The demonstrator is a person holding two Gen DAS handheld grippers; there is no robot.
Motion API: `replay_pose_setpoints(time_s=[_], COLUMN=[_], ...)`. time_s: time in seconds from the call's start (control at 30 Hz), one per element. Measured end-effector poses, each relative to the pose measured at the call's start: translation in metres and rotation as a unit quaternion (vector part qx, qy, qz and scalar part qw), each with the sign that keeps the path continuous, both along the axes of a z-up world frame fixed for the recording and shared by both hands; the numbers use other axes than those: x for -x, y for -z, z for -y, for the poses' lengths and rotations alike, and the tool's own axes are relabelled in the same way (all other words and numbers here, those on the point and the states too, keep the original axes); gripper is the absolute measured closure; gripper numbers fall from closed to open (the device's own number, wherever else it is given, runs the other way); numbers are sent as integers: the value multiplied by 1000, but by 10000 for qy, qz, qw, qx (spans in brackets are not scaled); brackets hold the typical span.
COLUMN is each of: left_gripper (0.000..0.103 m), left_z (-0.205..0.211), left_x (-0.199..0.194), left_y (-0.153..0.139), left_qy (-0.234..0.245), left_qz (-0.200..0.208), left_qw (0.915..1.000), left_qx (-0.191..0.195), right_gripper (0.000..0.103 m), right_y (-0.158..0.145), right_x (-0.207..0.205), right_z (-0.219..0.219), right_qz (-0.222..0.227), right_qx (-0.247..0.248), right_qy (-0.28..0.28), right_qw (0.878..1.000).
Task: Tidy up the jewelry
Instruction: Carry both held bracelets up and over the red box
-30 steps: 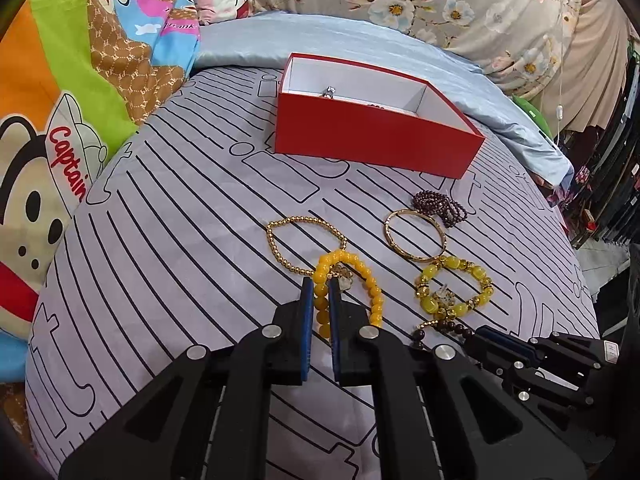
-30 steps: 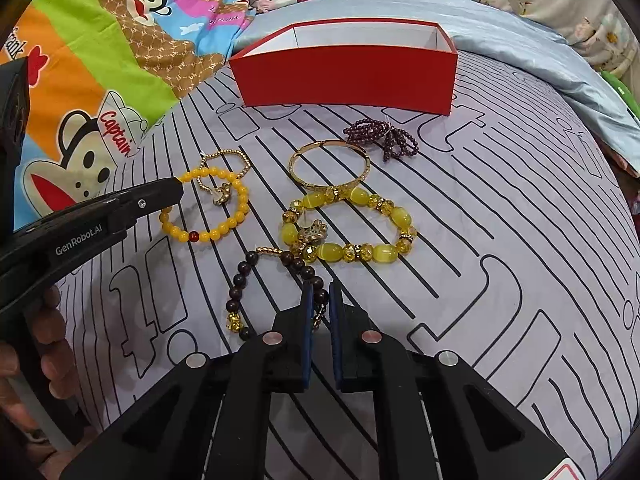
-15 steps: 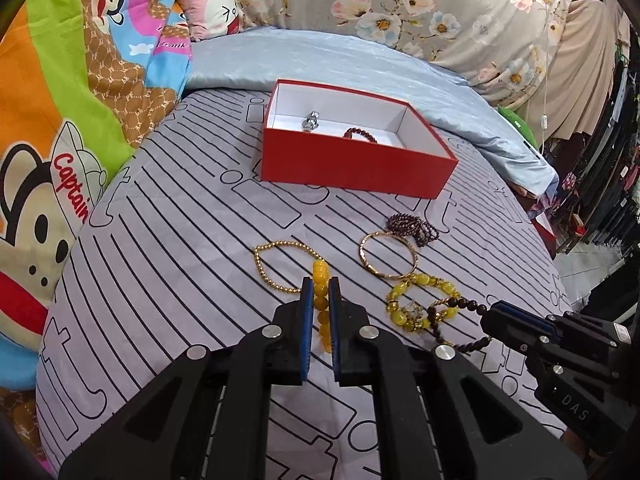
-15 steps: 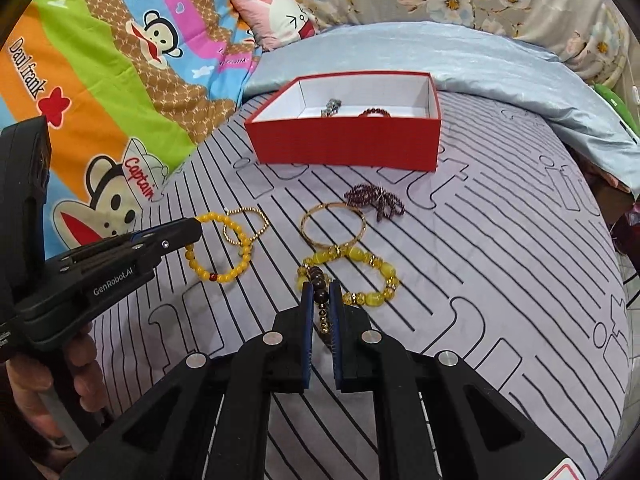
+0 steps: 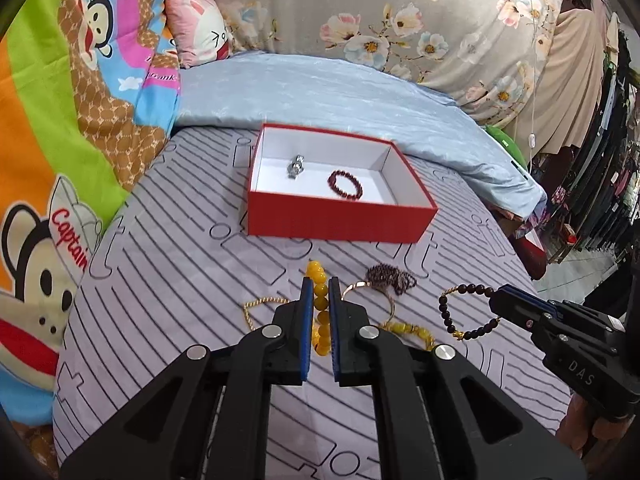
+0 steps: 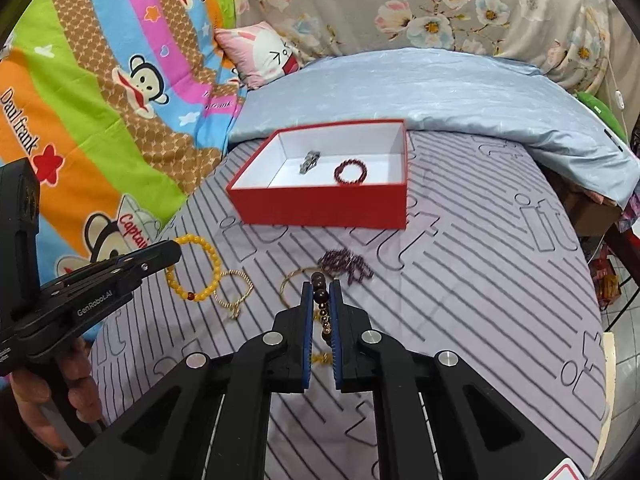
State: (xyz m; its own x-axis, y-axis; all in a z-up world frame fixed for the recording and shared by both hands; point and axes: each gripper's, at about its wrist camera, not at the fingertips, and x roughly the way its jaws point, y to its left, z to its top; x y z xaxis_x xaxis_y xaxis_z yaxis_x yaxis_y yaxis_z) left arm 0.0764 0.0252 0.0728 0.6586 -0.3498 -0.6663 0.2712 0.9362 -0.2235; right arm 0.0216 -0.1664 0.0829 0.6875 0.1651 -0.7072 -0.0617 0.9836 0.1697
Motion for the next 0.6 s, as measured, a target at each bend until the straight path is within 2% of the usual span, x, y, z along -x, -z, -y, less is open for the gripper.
replay_pose_setpoints(time_s=[0.17, 0.4, 0.6], left_gripper=[96, 96, 96], left_z=[9, 27, 44], left_x=[-25, -73, -120], left_y=[-17, -40, -42], left_qy=[68, 138, 72], left_qz=[188, 480, 564], left_qw=[9998, 9987, 9984], left_qx=[66, 138, 76], right_gripper=[95, 95, 95], right_y=[-16, -34, -31], right_x=[-25, -80, -134], right_z=[11, 20, 20], right_qz=[245, 515, 471], right_qx=[28, 29, -161], right_qy=[100, 193, 179], right_qw=[9996, 9985, 9986])
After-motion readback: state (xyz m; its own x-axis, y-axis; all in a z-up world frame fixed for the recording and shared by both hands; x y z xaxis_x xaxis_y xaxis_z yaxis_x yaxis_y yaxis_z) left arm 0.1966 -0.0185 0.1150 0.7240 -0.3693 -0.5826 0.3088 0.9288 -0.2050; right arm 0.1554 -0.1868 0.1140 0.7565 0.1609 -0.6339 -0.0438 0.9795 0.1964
